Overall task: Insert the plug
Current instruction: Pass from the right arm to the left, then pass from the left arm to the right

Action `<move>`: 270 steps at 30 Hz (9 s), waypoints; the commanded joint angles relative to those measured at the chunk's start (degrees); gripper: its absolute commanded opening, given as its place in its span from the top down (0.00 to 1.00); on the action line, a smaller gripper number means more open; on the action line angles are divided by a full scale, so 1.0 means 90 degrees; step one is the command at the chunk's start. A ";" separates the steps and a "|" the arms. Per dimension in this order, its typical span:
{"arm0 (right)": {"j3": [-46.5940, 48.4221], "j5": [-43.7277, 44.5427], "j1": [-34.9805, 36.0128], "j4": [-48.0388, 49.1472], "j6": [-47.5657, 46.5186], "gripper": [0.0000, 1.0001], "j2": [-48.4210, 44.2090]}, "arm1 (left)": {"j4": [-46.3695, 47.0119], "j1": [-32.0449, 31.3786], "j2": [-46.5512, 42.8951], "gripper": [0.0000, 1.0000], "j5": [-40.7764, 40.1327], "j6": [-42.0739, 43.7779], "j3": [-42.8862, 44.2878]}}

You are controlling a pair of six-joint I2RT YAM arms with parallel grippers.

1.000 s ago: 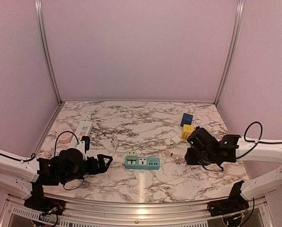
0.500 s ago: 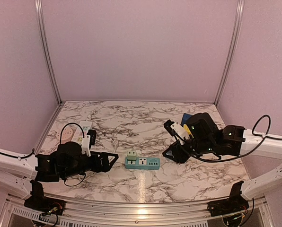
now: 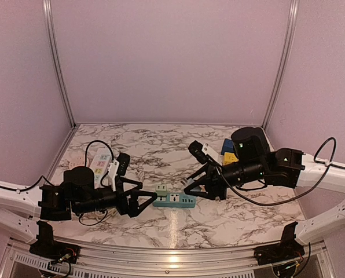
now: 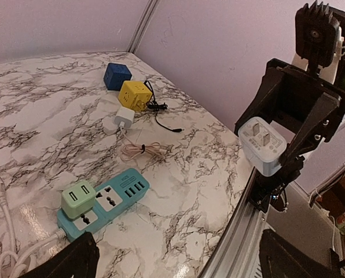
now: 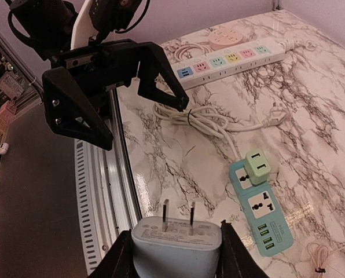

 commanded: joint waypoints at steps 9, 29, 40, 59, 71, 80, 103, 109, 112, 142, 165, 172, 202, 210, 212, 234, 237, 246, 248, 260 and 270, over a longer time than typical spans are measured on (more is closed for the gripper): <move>0.0159 -0.1162 0.0095 0.0522 -0.0286 0.86 -0.0218 | 0.0054 -0.0091 0.0698 0.01 0.1053 0.0918 0.1195; 0.0314 0.0132 0.0188 -0.0321 -0.0975 0.90 -0.0317 | -0.0198 0.0243 0.1407 0.01 0.1647 -0.0850 0.2148; 0.0366 0.2453 0.1196 -0.0272 -0.1087 0.91 -0.0103 | 0.0016 0.0427 0.2022 0.16 0.1968 -0.1798 0.2478; 0.0380 0.3276 0.1238 -0.0216 -0.0912 0.93 -0.0094 | 0.0435 0.0427 0.2253 0.38 0.2024 -0.1995 0.2315; 0.0325 0.3118 0.1249 -0.0221 -0.0939 0.95 -0.0084 | 0.0532 0.0475 0.2500 0.43 0.2024 -0.2061 0.2443; 0.0296 0.3101 0.1295 -0.0215 -0.0972 0.95 -0.0018 | 0.0602 0.0559 0.2671 0.44 0.2124 -0.2069 0.2575; 0.0323 0.3149 0.1316 -0.0252 -0.0982 0.96 0.0111 | 0.0914 0.0642 0.2869 0.59 0.2374 -0.2172 0.2665; 0.0355 0.3301 0.1317 -0.0302 -0.0965 0.96 0.0121 | 0.0970 0.0642 0.2948 0.70 0.2466 -0.2224 0.2708; 0.0382 0.3356 0.1315 -0.0323 -0.0970 0.96 0.0130 | 0.1001 0.0642 0.2989 0.72 0.2512 -0.2252 0.2715; -0.0322 0.3975 0.1317 0.0282 -0.1116 0.02 -0.0997 | 0.1519 0.0790 0.2717 1.00 0.2466 -0.2418 0.2308; -0.2480 0.3944 0.1317 0.3102 -0.1143 0.03 -0.2689 | 0.3920 0.0906 0.2596 1.00 0.2841 -0.3259 0.1537; -0.2357 0.3754 0.1317 0.3466 -0.0406 0.03 -0.2377 | 0.4190 0.0906 0.2500 1.00 0.2809 -0.3051 0.1377; -0.2174 0.0994 0.0908 0.6269 0.3580 0.41 -0.0456 | 0.5895 0.0801 0.2143 1.00 0.3181 -0.1927 0.0724; -0.2137 0.0727 0.0796 0.6756 0.3855 0.46 -0.0250 | 0.5921 0.0759 0.2098 1.00 0.3148 -0.1862 0.0622; -0.2136 0.0688 0.0757 0.6815 0.3908 0.49 -0.0241 | 0.5963 0.0759 0.2095 1.00 0.3135 -0.1860 0.0591; -0.2049 0.0054 0.0642 0.7631 0.5014 0.73 0.0488 | 0.5411 0.0599 0.1696 1.00 0.2814 -0.1075 0.0426; -0.2057 0.0019 0.0618 0.7746 0.5138 0.74 0.0509 | 0.5270 0.0540 0.1664 1.00 0.2729 -0.0933 0.0426; -0.2367 0.0061 0.0406 0.8325 0.5815 0.60 0.0512 | 0.5270 0.0486 0.1620 1.00 0.2613 -0.0825 0.0363; -0.2372 0.0065 0.0398 0.8329 0.5826 0.60 0.0535 | 0.5269 0.0486 0.1603 1.00 0.2574 -0.0807 0.0344; -0.2437 -0.0027 0.0416 0.8397 0.5673 0.49 0.0781 | 0.5246 0.0447 0.1400 1.00 0.1990 -0.0789 0.0169; -0.2413 0.0027 0.0428 0.8348 0.5471 0.54 0.0834 | 0.5354 0.0418 0.1506 1.00 0.1829 -0.0921 0.0157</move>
